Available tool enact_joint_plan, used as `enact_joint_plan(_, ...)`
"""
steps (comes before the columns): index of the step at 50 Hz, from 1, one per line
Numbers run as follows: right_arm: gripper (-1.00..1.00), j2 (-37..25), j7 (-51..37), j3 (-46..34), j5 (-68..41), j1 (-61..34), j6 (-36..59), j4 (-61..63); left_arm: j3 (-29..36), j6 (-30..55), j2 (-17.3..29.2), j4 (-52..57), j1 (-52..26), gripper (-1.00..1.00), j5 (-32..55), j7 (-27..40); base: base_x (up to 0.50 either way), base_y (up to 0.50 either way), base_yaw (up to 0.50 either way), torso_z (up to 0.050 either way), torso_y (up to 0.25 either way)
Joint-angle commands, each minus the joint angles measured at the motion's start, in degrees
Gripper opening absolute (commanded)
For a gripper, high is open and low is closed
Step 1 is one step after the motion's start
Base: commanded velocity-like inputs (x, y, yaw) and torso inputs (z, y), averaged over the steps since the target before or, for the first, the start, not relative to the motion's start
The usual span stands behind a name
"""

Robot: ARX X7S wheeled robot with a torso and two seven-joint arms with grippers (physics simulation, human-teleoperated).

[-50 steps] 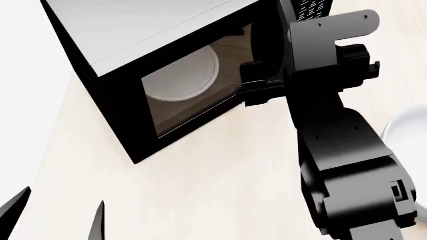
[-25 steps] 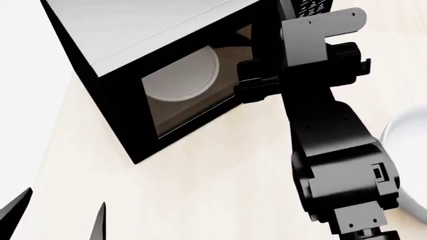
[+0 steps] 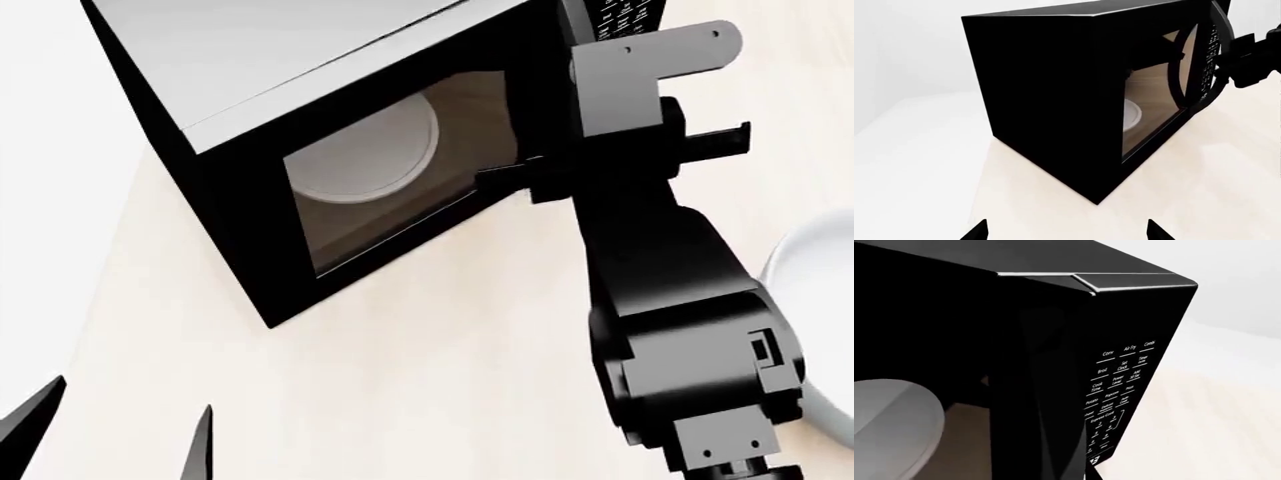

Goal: Open the microwave.

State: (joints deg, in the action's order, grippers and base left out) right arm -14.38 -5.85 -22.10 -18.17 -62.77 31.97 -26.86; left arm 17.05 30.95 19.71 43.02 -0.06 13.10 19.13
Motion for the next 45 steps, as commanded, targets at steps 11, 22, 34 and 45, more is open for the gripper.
enact_joint_plan(11,-1.00,-4.1,-2.0,2.5,-4.7,6.1,6.4,17.1,0.6,0.0,0.4,0.1,-0.1,1.00,0.1,0.4,0.00,0.00,0.00,0.000,0.000)
enact_joint_plan(22,-1.00,-6.1,-4.1,5.2,-7.6,10.7,9.5,25.8,0.8,0.3,0.5,0.2,-0.3,1.00,0.3,0.6,0.00,0.00,0.00,0.000,0.002)
enact_joint_plan(34,-1.00,-7.8,-6.9,7.8,-10.7,15.9,13.0,34.6,0.9,0.4,0.6,0.2,-0.5,1.00,0.5,0.9,0.00,0.00,0.00,0.000,0.002)
enact_joint_plan(45,-1.00,-9.1,-9.5,9.8,-13.1,20.2,15.8,42.7,1.1,0.3,0.8,0.3,-0.5,1.00,0.5,1.2,0.00,0.00,0.00,0.000,0.004)
